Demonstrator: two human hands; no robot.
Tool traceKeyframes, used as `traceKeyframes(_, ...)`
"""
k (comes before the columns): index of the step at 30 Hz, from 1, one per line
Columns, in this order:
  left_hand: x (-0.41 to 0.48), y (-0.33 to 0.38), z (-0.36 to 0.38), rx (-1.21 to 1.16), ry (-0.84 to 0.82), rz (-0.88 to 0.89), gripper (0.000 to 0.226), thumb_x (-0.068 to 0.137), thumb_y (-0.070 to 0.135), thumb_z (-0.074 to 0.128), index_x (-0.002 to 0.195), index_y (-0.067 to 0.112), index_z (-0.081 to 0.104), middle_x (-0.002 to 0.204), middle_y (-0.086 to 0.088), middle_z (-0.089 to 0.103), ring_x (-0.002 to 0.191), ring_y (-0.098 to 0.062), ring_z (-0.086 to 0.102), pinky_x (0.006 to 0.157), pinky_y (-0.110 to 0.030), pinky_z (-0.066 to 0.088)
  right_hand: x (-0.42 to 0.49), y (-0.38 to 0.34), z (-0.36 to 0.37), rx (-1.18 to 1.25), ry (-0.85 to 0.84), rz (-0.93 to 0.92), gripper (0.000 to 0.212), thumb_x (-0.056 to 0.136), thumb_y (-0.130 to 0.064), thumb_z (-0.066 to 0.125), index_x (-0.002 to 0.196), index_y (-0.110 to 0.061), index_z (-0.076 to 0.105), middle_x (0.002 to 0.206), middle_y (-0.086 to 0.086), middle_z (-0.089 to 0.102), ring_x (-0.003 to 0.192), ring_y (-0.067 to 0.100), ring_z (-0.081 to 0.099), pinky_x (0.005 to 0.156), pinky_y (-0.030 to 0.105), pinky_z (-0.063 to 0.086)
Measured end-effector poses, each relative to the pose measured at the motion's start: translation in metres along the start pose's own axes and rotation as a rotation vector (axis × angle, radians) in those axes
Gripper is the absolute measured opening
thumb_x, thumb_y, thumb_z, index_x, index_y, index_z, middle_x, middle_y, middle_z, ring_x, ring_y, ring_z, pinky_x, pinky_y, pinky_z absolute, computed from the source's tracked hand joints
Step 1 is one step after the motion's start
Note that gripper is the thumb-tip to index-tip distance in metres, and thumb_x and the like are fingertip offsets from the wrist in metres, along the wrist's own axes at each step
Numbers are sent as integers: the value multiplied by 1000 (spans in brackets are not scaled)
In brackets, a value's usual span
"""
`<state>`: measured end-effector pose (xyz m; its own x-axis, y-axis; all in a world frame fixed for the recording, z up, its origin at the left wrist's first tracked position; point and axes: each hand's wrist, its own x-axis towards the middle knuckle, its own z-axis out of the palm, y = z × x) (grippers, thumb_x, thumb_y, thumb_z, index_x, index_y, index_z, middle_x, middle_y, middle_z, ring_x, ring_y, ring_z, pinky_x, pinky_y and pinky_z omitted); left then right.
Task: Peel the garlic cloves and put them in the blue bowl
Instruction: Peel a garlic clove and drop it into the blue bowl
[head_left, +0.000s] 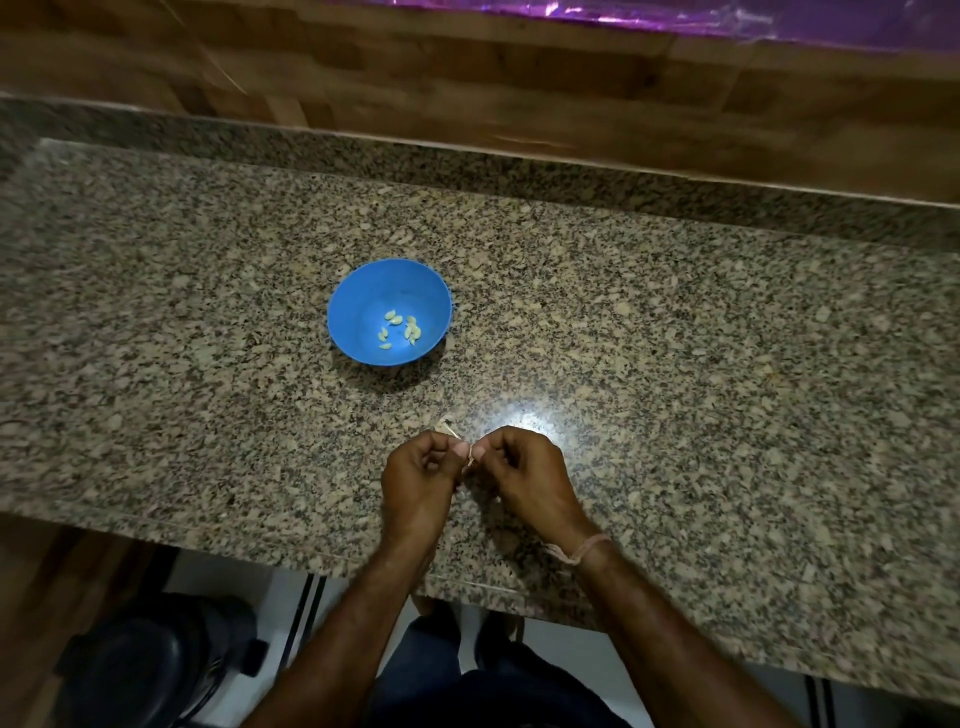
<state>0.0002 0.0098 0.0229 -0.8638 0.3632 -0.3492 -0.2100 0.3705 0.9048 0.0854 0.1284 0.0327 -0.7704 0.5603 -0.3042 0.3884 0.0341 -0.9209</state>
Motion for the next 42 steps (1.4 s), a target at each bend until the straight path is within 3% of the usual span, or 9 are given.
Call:
traceKeyframes(6,-7,5,-4,-21,-67,21,13,95,7,71,89,16,76,80,-5,77,82,-31,75,68,-36,62,0,0,3,29,22,124,20,98,-26,72,82,-14,75,80,2,78,78,22,75,74,39,60)
traceKeyframes(10,-8,9,-10,30,-97,113,16,93,4,71,90,19,74,81,2,74,82,-24,72,72,-41,64,-3,-12,5,362,-48,342,33,102,-14,64,71,-7,67,63,8,64,55,16,57,57,28,49)
traceKeyframes(13,-5,13,-16,72,-128,185,17,91,5,73,89,21,75,83,4,74,82,-21,72,71,-39,63,-6,-17,9,523,-34,451,28,102,-9,62,75,-5,67,65,8,63,54,14,55,53,24,48)
traceKeyframes(19,0,21,-27,69,-132,159,16,92,8,75,80,18,75,73,4,74,71,-10,71,61,-25,58,-13,-19,17,37,57,74,27,101,-29,63,86,-7,63,77,9,65,75,16,60,69,31,47)
traceKeyframes(26,10,15,-39,127,-202,215,15,90,9,76,81,22,75,75,4,74,73,-17,70,62,-27,56,-13,-31,34,364,45,419,27,103,-12,58,77,-9,61,66,6,58,57,15,52,57,28,44)
traceKeyframes(31,12,6,-42,186,-260,237,9,88,13,79,84,21,76,75,8,74,72,-10,72,65,-29,59,-22,-21,40,81,163,316,35,89,-42,65,75,-10,62,75,14,64,77,39,66,78,53,57)
traceKeyframes(35,13,2,-39,181,-268,205,13,88,14,80,80,24,75,74,7,74,71,-14,72,65,-32,59,-23,-16,41,240,150,394,31,103,-19,59,73,-12,61,67,9,55,63,21,51,58,31,44)
traceKeyframes(39,16,-2,-34,-121,-327,-227,16,91,7,74,77,13,75,68,-11,68,57,-23,55,56,-29,42,-17,-4,37,-225,252,68,23,103,-19,62,82,-12,59,69,-5,56,63,9,46,60,22,36)
traceKeyframes(42,19,-9,-33,-179,-298,-298,14,92,6,73,80,10,75,70,-14,68,61,-21,49,56,-27,36,-9,-1,35,-247,237,35,23,103,-18,63,81,-13,59,67,-10,54,60,-1,44,56,14,33)
